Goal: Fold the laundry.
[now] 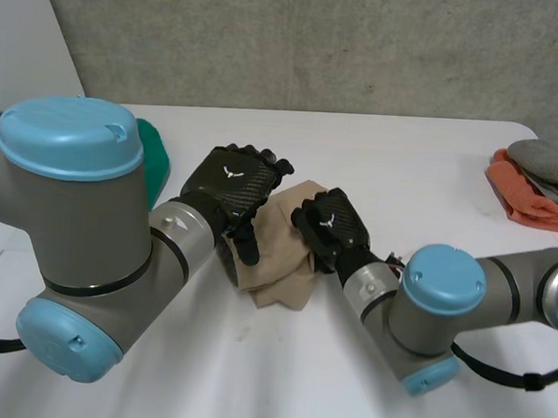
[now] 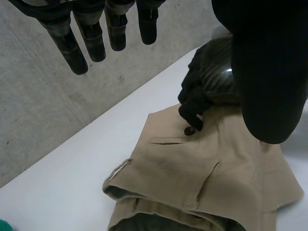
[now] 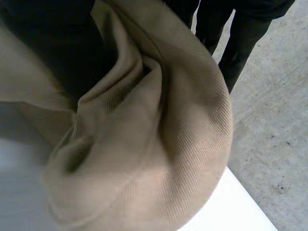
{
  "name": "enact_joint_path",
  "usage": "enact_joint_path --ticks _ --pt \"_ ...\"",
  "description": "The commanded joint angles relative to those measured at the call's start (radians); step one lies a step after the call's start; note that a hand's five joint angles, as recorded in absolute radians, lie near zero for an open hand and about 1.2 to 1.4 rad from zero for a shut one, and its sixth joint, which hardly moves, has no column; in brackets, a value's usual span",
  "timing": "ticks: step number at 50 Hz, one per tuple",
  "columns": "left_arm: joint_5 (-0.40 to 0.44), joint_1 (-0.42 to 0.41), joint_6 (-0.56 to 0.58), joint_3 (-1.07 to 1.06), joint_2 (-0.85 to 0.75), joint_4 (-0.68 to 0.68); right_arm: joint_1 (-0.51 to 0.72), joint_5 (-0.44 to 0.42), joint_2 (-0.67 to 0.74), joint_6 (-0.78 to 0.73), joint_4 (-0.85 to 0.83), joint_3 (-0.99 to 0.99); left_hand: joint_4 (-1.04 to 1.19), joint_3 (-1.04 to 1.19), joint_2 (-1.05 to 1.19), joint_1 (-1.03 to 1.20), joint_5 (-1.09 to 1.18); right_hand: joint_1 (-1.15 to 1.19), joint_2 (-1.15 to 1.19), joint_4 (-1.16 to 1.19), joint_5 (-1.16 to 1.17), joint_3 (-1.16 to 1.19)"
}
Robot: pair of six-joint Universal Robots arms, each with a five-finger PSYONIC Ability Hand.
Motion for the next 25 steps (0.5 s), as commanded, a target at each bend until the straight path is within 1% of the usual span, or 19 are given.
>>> enact_joint_path --ticks 1,4,5,8,12,13,15,16,18,19,21,22,25 --pt "0.003 -0.002 0.001 0.015 0.027 0.001 -0.018 0.001 -0.006 0.001 0.091 -0.147 -0.002 -0.013 -0.006 0.021 -0.022 0.400 0.269 0.231 0.351 0.267" --pt "0.006 -0.005 0.001 0.026 0.052 0.007 -0.078 -0.001 -0.058 0.003 0.098 -0.226 -0.005 -0.016 -0.009 0.018 -0.025 0.400 0.269 0.231 0.351 0.267" --pt "0.006 -0.008 0.002 0.030 0.059 0.013 -0.116 -0.012 -0.081 0.012 0.095 -0.260 -0.005 -0.016 -0.009 0.018 -0.025 0.400 0.269 0.231 0.351 0.267" --pt "0.006 -0.011 0.002 0.035 0.079 0.038 -0.162 -0.025 -0.104 0.039 0.092 -0.311 -0.005 -0.016 -0.009 0.018 -0.025 0.400 0.269 0.231 0.351 0.267" --pt "0.008 -0.015 0.005 0.036 0.101 0.070 -0.254 -0.068 -0.116 0.134 0.089 -0.413 -0.002 -0.013 -0.006 0.021 -0.022 0.400 0.269 0.231 0.351 0.267" --pt "0.008 -0.017 0.005 0.036 0.104 0.075 -0.301 -0.093 -0.119 0.183 0.085 -0.446 -0.002 -0.013 -0.006 0.021 -0.022 0.400 0.269 0.231 0.351 0.267" --pt "0.008 -0.026 0.006 0.038 0.107 0.089 -0.358 -0.117 -0.116 0.232 0.068 -0.476 -0.002 -0.013 -0.006 0.021 -0.022 0.400 0.269 0.231 0.351 0.267" --pt "0.008 -0.028 0.008 0.040 0.107 0.090 -0.416 -0.137 -0.109 0.265 0.043 -0.501 -0.002 -0.013 -0.006 0.021 -0.022 0.400 0.269 0.231 0.351 0.267" --pt "0.009 -0.037 0.008 0.041 0.107 0.092 -0.469 -0.137 -0.098 0.294 0.016 -0.530 -0.002 -0.013 -0.006 0.021 -0.022 0.400 0.269 0.231 0.351 0.267" --pt "0.009 -0.040 0.008 0.041 0.107 0.092 -0.525 -0.137 -0.075 0.326 -0.007 -0.561 -0.002 -0.013 -0.006 0.021 -0.022 0.400 0.269 0.231 0.351 0.267" --pt "0.011 -0.049 0.008 0.043 0.107 0.092 -0.576 -0.140 -0.040 0.345 -0.021 -0.598 -0.002 -0.013 -0.006 0.021 -0.022 0.400 0.269 0.231 0.351 0.267" --pt "0.011 -0.052 0.008 0.044 0.107 0.093 -0.619 -0.148 0.002 0.361 -0.021 -0.643 -0.005 -0.016 -0.009 0.018 -0.025 0.400 0.269 0.231 0.351 0.267" --pt "0.018 -0.065 0.008 0.047 0.098 0.095 -0.681 -0.159 0.068 0.383 -0.020 -0.699 -0.005 -0.016 -0.009 0.018 -0.025 0.400 0.269 0.231 0.351 0.267"
